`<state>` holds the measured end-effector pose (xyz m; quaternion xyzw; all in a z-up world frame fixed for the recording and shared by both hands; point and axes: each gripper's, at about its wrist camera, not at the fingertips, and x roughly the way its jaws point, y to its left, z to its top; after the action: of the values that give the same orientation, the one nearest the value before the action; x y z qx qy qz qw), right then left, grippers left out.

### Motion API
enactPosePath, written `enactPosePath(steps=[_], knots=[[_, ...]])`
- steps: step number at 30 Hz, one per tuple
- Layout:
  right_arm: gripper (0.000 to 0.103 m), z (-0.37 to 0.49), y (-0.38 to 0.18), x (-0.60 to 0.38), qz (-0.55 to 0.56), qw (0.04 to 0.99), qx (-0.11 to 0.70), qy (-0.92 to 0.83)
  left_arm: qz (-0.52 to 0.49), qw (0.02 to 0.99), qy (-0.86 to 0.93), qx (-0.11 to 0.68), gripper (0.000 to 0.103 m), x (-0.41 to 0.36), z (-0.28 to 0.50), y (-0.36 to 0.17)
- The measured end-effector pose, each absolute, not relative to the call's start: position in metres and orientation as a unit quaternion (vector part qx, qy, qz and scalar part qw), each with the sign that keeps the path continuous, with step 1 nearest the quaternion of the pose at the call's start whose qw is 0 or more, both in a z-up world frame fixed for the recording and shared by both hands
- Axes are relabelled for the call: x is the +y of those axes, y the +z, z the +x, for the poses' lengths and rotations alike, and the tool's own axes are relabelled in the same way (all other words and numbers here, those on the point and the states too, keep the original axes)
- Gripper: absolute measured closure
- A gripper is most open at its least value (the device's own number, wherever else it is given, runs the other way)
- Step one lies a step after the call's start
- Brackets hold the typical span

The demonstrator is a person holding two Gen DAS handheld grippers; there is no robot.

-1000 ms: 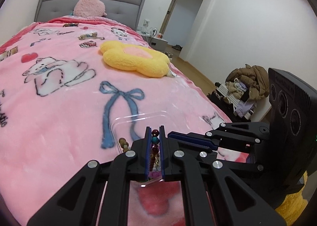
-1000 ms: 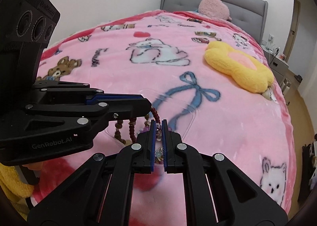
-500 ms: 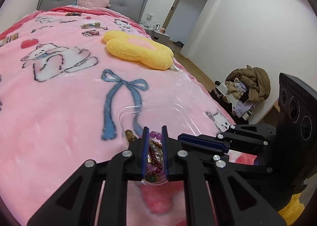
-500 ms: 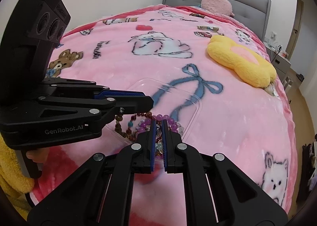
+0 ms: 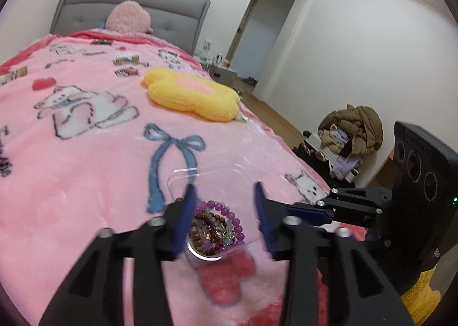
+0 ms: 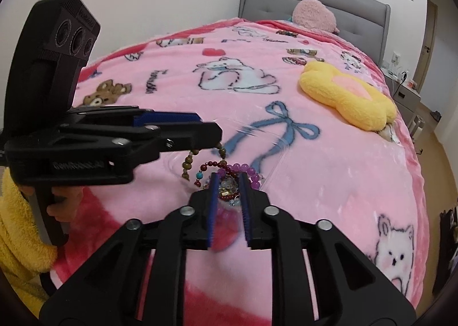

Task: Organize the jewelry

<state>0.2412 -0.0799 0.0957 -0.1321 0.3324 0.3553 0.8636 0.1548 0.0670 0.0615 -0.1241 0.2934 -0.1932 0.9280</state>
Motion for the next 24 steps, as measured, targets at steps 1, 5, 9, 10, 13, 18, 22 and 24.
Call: enactPosePath(steps=[1,5,9,10,13,18,22,24], knots=[[0.087,0.238,0.097,-0.083,-0.131,0.864,0.329,0.358,-0.123,0.931,-0.188,0.286,0.045,0.068,0.152,0.063],[0.06,0.224,0.101,-0.099,-0.118,0.874,0.302,0.361,-0.099,0.95,-0.16,0.251,0.028,0.07,0.128,0.068],[0.052,0.218,0.096,-0.117,-0.101,0.878,0.291,0.367,-0.059,0.959,-0.142,0.238,0.02,0.064,0.111,0.063],[0.048,0.219,0.094,-0.122,-0.093,0.88,0.286,0.368,-0.047,0.96,-0.139,0.236,0.019,0.061,0.108,0.062],[0.03,0.222,0.089,-0.133,-0.069,0.884,0.28,0.368,-0.03,0.963,-0.136,0.231,0.016,0.057,0.102,0.058],[0.008,0.226,0.083,-0.149,-0.045,0.895,0.256,0.362,-0.025,0.964,-0.129,0.232,0.01,0.057,0.101,0.054],[0.008,0.234,0.078,-0.153,-0.029,0.894,0.256,0.368,-0.032,0.963,-0.125,0.236,0.009,0.06,0.105,0.049],[0.008,0.239,0.073,-0.152,-0.031,0.891,0.262,0.369,-0.037,0.964,-0.117,0.235,0.008,0.061,0.106,0.046]])
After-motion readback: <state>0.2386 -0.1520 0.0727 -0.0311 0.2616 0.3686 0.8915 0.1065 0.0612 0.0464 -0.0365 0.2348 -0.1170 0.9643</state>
